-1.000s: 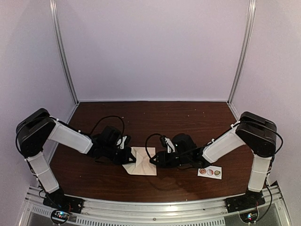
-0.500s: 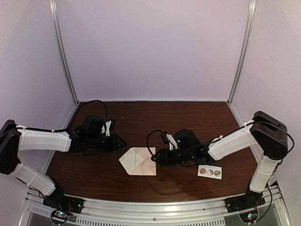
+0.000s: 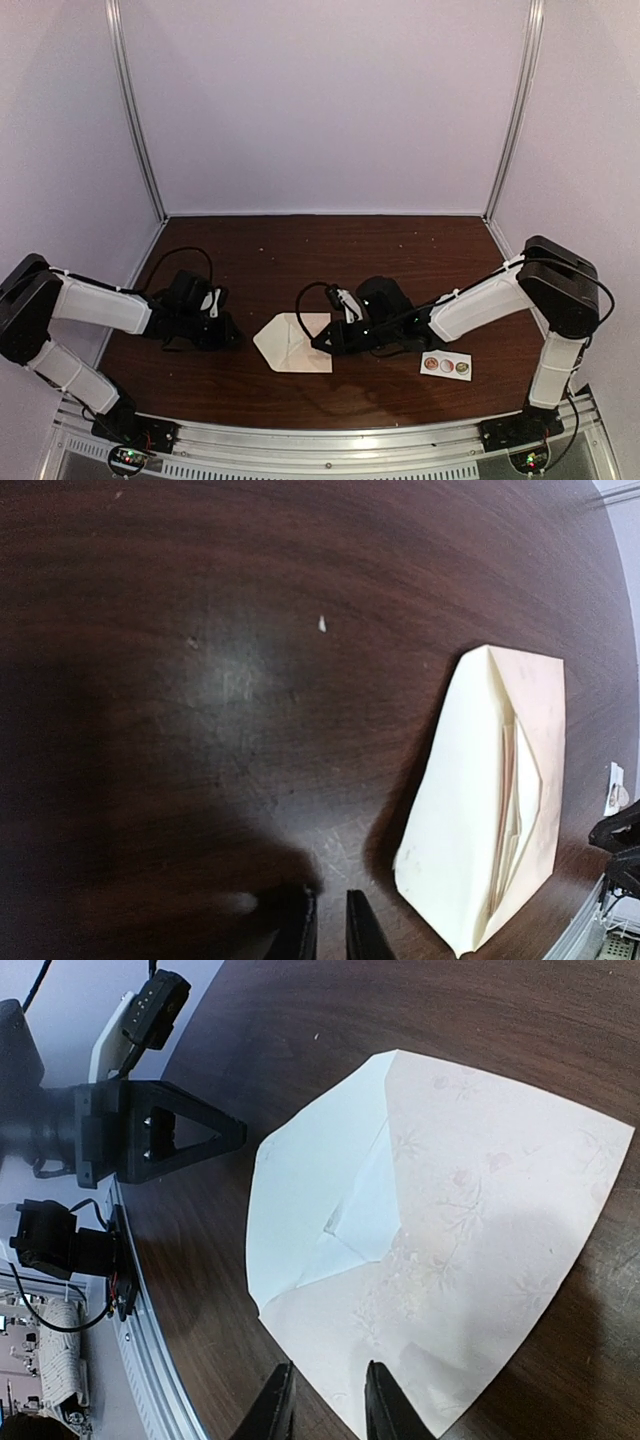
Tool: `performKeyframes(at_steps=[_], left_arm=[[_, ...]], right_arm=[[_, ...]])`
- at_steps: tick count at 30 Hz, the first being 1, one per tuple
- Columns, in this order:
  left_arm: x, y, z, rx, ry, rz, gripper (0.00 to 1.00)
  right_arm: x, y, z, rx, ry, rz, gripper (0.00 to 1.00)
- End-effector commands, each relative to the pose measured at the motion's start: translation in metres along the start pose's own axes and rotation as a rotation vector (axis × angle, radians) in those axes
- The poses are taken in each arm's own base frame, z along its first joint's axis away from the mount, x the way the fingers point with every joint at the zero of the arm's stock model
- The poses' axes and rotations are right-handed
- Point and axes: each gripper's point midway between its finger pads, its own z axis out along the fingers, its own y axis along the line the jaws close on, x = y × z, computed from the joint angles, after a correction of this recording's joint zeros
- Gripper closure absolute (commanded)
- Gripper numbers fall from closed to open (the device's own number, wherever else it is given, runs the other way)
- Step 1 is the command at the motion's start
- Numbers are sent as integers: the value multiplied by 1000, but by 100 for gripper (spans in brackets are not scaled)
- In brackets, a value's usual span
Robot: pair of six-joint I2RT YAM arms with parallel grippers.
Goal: Place the letter into the envelope and seal it
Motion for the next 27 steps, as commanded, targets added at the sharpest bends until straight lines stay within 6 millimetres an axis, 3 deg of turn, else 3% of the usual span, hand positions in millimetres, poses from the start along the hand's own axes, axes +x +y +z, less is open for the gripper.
performKeyframes(at_steps=[1, 13, 27], left_arm=[[2, -2, 7, 40, 12, 3, 89], [18, -9, 20, 106, 91, 12, 93], [14, -55, 18, 291, 71, 91, 94]], right_arm=[[-3, 8, 11, -39, 4, -5, 75], [11, -9, 24, -20, 37, 33, 76], [19, -20, 29, -2, 50, 56, 78]])
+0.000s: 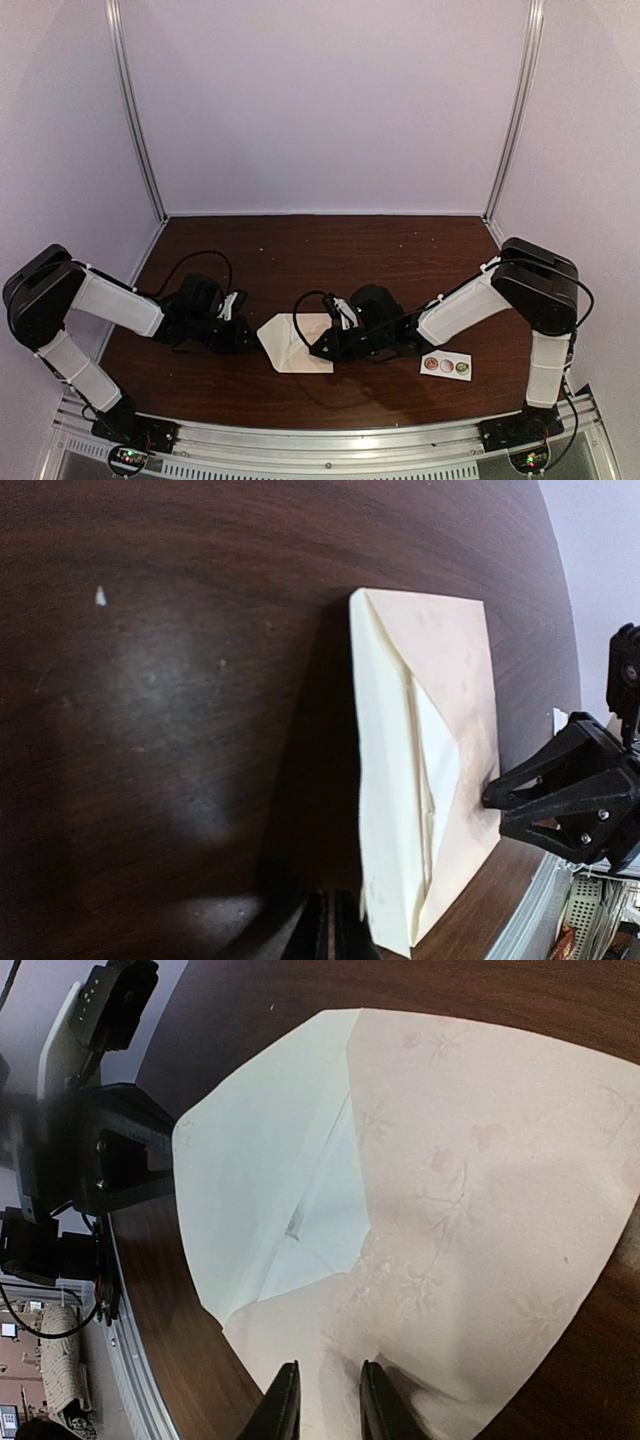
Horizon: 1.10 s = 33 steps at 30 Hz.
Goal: Place the letter into the envelope and seal it
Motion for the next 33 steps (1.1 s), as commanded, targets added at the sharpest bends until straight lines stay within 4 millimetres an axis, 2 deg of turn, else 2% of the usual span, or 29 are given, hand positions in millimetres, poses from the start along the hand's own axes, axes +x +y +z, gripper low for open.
performKeyframes(at_steps=[1, 6, 19, 28, 33], left_arm=[[-6, -21, 2, 89, -23, 50, 94], [-10, -34, 5, 119, -26, 80, 95], [-15, -71, 35, 189, 15, 156, 97], [-15, -76, 52, 204, 31, 163, 98], [-5, -77, 60, 214, 55, 163, 100]], right_arm=[[4, -2, 5, -7, 7, 5, 78], [6, -4, 7, -6, 12, 7, 78], [10, -8, 10, -5, 22, 14, 79], [11, -9, 11, -6, 24, 15, 81], [12, -9, 12, -8, 26, 16, 81]])
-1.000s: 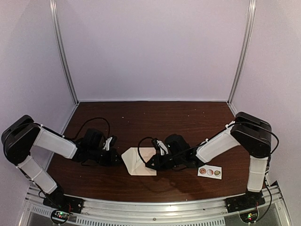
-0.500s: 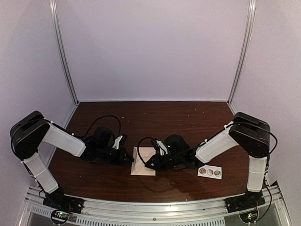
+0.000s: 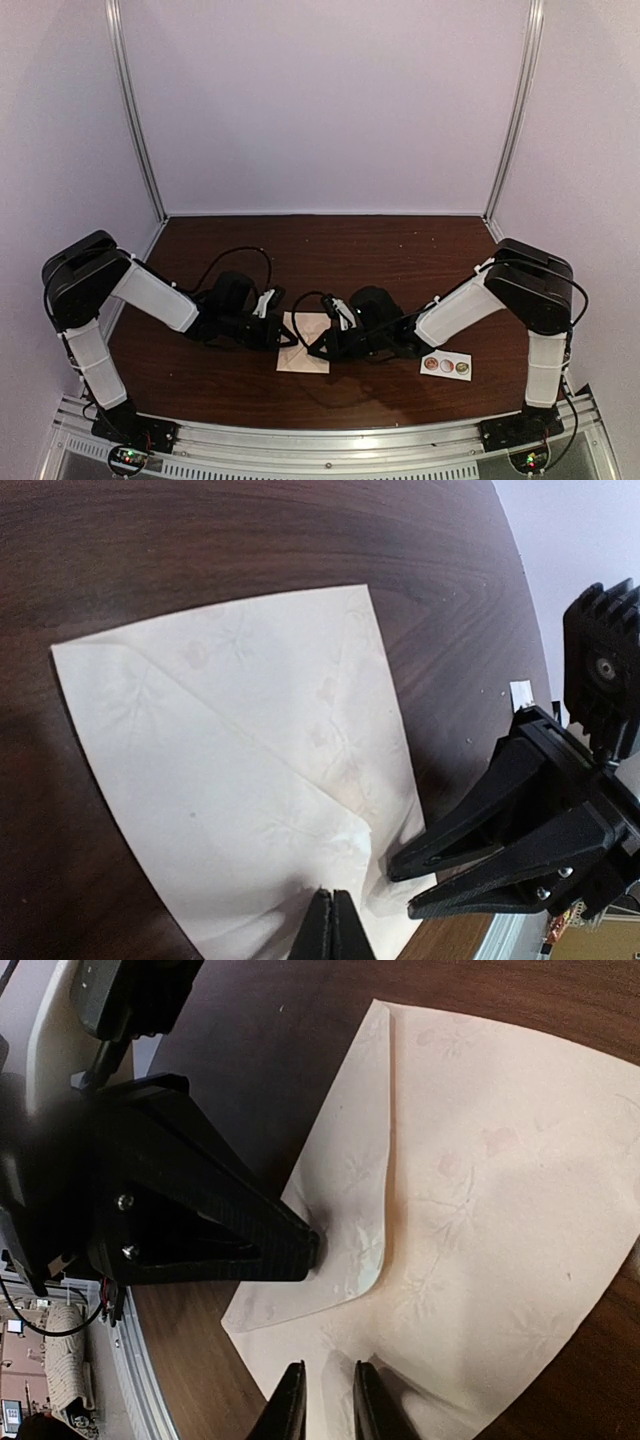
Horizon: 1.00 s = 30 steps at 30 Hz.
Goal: Place the letter into the envelope and seal it
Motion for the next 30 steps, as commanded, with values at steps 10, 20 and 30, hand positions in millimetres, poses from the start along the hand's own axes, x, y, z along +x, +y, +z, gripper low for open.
performKeyframes(at_steps=[10, 20, 30], left_arm=[[25, 14, 10, -27, 38, -32, 100], [1, -6, -8, -16, -65, 33, 96], [-74, -70, -65, -109, -220, 256, 62]], right_arm=[[3, 2, -3, 3, 9, 2, 81], [-30, 28, -60, 97, -102, -89, 60], [-34, -29, -173, 466, -208, -63, 45]])
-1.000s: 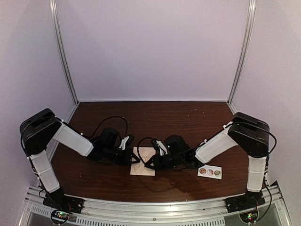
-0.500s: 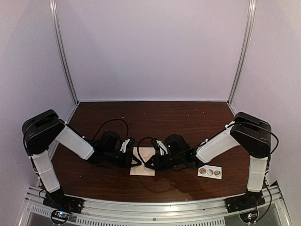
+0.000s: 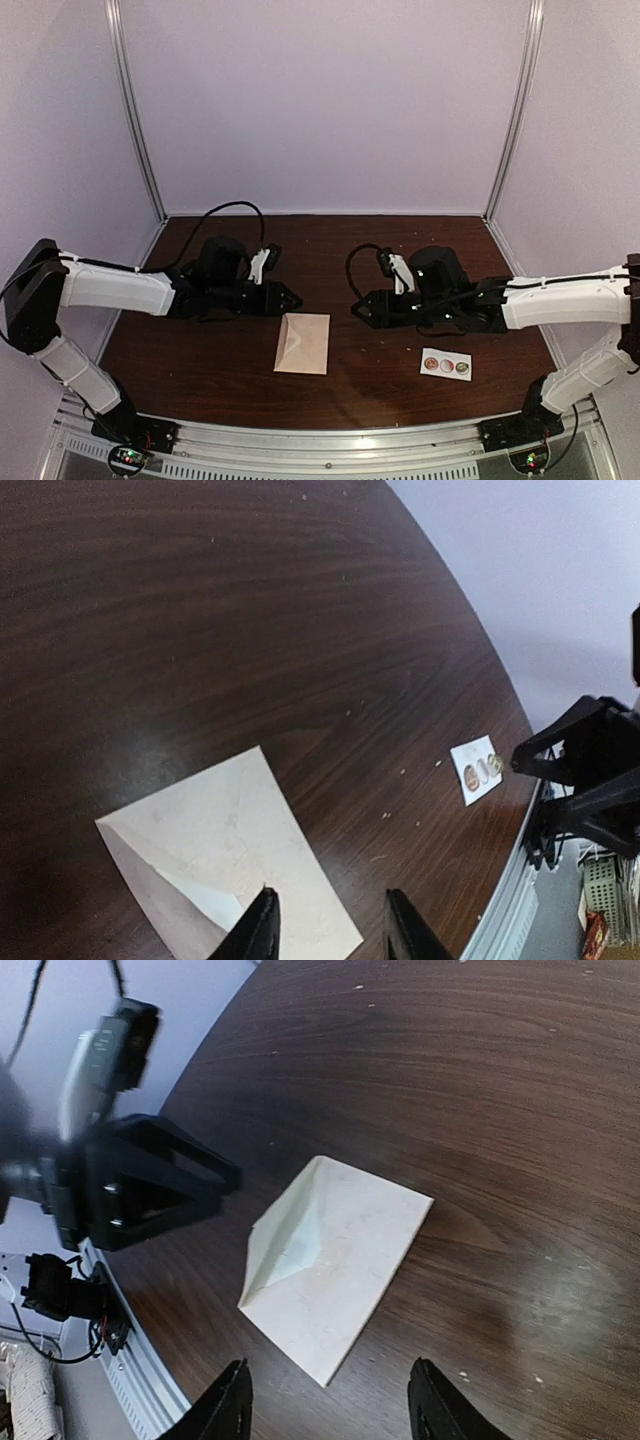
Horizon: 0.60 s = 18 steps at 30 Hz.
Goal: Place the letter into the envelope and seal it
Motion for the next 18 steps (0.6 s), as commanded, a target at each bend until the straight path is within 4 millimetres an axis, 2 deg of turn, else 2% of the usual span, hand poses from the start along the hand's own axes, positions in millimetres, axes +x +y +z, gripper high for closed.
performKeyframes(at_steps=[1, 5, 10, 14, 18], left_arm=[[-38, -13, -22, -76, -44, 120, 59], [-77, -14, -46, -111, -61, 177, 49], [-136, -13, -84, -112, -142, 239, 42], [-173, 15, -117, -191, -243, 247, 40], [-180, 48, -141, -281, -329, 239, 38]], right_arm=[[21, -79, -41, 313, 39, 11, 44], [28, -120, -78, 466, 41, 56, 44], [44, -154, -111, 585, 59, 134, 44], [64, -172, -124, 667, 92, 181, 44], [83, -186, -131, 736, 136, 215, 46]])
